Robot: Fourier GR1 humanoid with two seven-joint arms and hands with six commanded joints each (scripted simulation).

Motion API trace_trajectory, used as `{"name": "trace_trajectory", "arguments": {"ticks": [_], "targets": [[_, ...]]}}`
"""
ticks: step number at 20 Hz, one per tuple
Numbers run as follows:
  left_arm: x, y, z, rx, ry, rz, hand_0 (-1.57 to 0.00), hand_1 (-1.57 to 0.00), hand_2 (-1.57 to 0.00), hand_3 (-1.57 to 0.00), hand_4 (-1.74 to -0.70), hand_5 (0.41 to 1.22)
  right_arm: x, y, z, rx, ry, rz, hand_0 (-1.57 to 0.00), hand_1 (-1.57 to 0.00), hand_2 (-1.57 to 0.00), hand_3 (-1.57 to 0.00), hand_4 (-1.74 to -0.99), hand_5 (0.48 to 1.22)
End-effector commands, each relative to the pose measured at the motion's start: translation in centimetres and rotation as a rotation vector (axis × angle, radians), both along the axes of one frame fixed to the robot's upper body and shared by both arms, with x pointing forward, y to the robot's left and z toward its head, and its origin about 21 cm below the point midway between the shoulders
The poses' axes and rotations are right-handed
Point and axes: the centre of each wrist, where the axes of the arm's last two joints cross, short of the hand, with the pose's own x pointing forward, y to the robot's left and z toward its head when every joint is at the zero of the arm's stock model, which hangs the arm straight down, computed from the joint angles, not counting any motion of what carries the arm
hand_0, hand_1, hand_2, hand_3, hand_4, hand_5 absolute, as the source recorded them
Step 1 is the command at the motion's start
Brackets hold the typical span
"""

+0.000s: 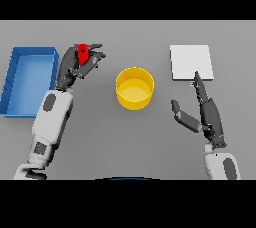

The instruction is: Pick up the red beaker and tilt it to pour out 1 green nut into yellow bowl. Pick up the yellow bowl and place it on the metallic measuring scale.

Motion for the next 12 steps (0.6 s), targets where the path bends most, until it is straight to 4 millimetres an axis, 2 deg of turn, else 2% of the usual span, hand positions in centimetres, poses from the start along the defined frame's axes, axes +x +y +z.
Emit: {"name": "trace_trajectory", "arguments": {"ticks": [1,4,6,9,12], "targets": [[0.0,0.2,0.2,0.021,-0.002,-0.004,-1.56,-1.56,-1.56,-1.55,-1.72,1.133,0.1,0.0,0.1,-0.008,-0.016,0.006,0.00,0.00,0.00,0.00,-1.219,0.659],[0.3,1.2,0.9,0.074,-0.011,-0.014,-1.56,-1.56,-1.56,-1.55,-1.72,1.139,-0.2,0.0,-0.3,-0.018,-0.020,0.004,0.00,0.00,0.00,0.00,-1.219,0.661],[0.6,1.6,2.1,0.175,-0.038,-0.042,-1.56,-1.56,-1.56,-1.56,-1.73,1.134,-0.1,0.0,-0.3,-0.033,-0.018,-0.004,0.00,0.00,0.00,0.00,-1.210,0.664],[0.7,1.1,3.5,0.370,-0.044,-0.093,-1.57,-1.57,-1.57,-1.56,-1.74,1.120,0.0,0.2,-0.1,-0.025,-0.002,-0.006,0.00,0.00,0.00,0.00,-1.194,0.658],[0.9,-0.6,5.4,0.575,-0.066,-0.158,-1.57,-1.57,-1.57,-1.57,-1.74,1.127,-0.3,0.5,0.1,-0.034,-0.004,0.007,0.00,0.00,0.00,0.00,-1.183,0.663]]}}
